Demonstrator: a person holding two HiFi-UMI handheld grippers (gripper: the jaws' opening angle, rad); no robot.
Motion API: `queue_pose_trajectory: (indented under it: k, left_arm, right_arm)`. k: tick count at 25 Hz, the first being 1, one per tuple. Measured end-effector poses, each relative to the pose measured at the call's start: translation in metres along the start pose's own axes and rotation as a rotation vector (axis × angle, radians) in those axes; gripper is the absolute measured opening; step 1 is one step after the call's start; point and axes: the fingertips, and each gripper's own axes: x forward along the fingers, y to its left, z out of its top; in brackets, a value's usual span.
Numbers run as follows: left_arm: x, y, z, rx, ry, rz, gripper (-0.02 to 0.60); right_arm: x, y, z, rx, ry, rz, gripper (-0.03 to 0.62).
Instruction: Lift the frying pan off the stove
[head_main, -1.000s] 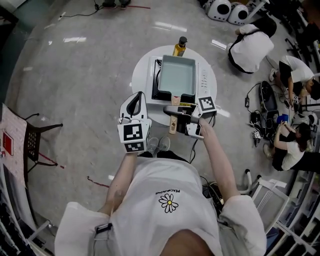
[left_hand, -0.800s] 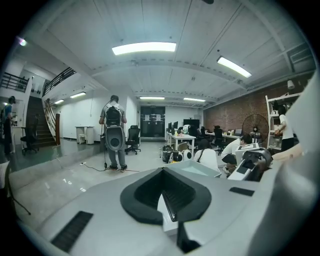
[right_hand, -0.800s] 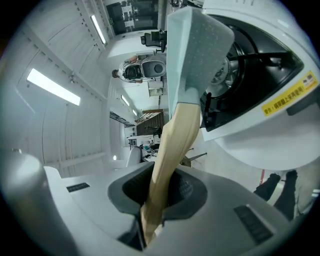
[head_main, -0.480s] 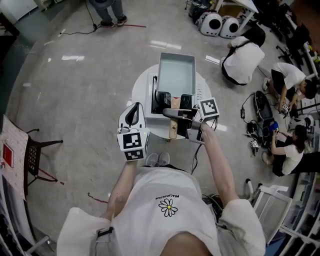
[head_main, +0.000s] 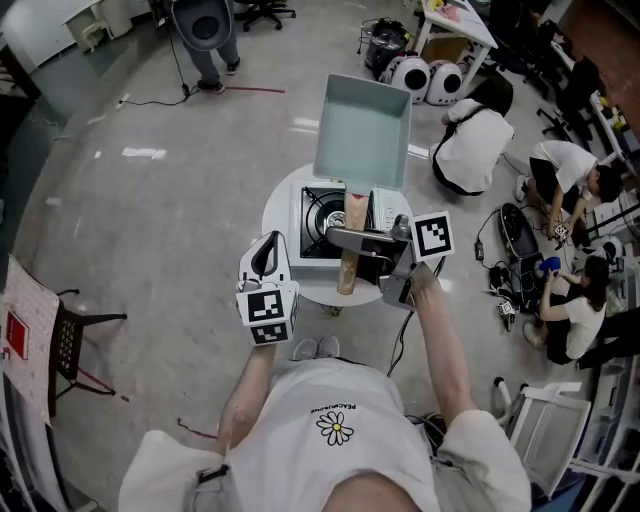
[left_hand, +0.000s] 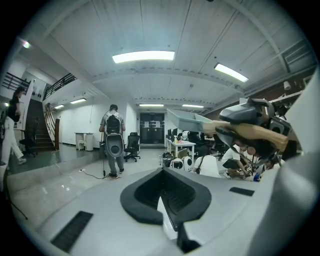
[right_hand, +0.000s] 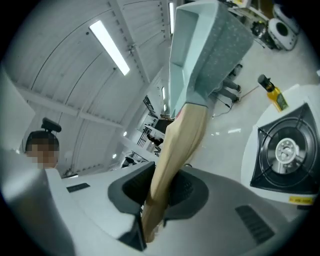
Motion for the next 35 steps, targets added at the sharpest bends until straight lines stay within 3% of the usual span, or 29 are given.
queue_pose_trajectory:
  k: [5,16,24,35]
  left_arm:
    - [-0.003,0.002,0.005,0.009,-0.016,-0.015,-0.002]
    - [-0.015,0.0,0.02,0.023,-0.05,-0.007,-0.002]
    - [-0.023,0.003,0.019,0.022,-0.07,0.0,-0.002]
    - [-0.024,-0.017,0.019,0.04,-0.062,-0.031,-0.002]
  right_arm:
    - [-0.003,0.016,0.003,-0.199,0.03,-0.073,0.054]
    - [-0.002,0.048,-0.016,-0.486,0.037,-0.032,0.054]
    - [-0.007,0.043,-0.044,-0.565,0.043,-0.051,0.054]
    - [-0.026,0.028,-0.064,-0.519,0.04,-0.081,0.055]
